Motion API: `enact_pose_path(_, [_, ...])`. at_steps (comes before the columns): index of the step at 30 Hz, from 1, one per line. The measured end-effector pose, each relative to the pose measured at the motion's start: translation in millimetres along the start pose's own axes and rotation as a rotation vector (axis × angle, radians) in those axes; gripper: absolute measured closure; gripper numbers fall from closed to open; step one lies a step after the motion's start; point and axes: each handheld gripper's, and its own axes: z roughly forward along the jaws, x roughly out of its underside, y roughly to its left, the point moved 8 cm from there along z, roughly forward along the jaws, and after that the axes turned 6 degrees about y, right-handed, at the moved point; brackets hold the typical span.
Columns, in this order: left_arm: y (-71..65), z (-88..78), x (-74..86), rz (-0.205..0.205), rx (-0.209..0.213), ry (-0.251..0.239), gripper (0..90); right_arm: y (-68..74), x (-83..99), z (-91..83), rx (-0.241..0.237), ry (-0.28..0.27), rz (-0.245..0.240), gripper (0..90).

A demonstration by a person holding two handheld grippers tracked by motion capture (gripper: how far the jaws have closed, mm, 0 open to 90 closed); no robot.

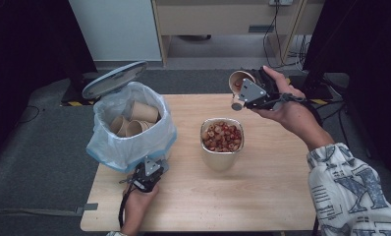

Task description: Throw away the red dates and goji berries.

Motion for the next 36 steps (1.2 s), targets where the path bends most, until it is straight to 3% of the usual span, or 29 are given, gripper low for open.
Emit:
enact_pose_path(14, [0.1, 0.0, 0.0, -0.001, 0.001, 0.000, 89.0, 1.7, -1.4, -0.1, -0.005, -0.004, -0.005, 34.9])
enact_pose_path(36, [0.2, -0.1, 0.1, -0.002, 0.002, 0.001, 89.0, -2.3, -6.8, -4.9, 0.037, 0.008, -0.083, 35.3])
